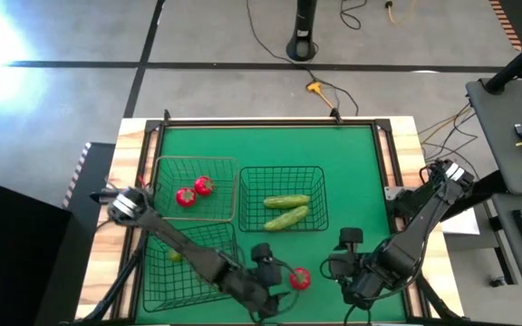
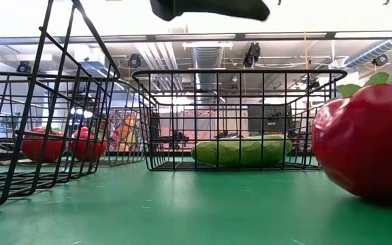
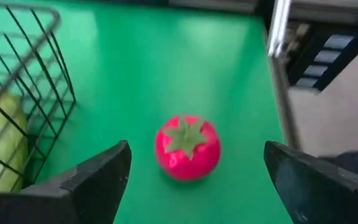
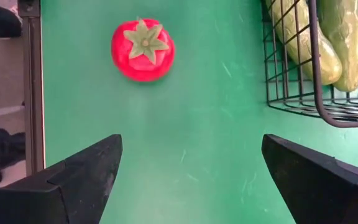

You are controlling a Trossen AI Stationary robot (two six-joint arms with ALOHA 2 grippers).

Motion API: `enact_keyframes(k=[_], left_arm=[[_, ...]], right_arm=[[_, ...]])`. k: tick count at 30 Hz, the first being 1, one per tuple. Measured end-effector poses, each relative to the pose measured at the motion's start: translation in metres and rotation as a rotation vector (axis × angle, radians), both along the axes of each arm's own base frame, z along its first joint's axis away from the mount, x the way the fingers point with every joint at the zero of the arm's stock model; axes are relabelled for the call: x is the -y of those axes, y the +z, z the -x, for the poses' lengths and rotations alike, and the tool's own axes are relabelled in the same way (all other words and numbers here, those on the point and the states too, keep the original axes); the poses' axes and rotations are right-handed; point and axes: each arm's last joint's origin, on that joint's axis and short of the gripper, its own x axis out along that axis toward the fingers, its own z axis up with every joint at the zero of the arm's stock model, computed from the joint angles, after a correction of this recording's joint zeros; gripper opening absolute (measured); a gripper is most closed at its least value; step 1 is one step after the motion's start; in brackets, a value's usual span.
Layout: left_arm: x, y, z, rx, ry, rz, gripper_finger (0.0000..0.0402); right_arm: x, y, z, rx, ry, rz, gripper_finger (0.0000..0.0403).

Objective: Sort produce into baskets
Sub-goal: Put the tomato into the gold wire basket

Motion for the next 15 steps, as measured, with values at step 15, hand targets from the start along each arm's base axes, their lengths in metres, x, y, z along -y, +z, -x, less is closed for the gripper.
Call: enact_keyframes(k=[15], left_arm=[[0.024,-0.053,-0.068,-0.134,0.078,-0.111,0.0348]], right_arm=[[-0.014,-0.011,0.007,-0.014,-0.082,-0.025,0.038]])
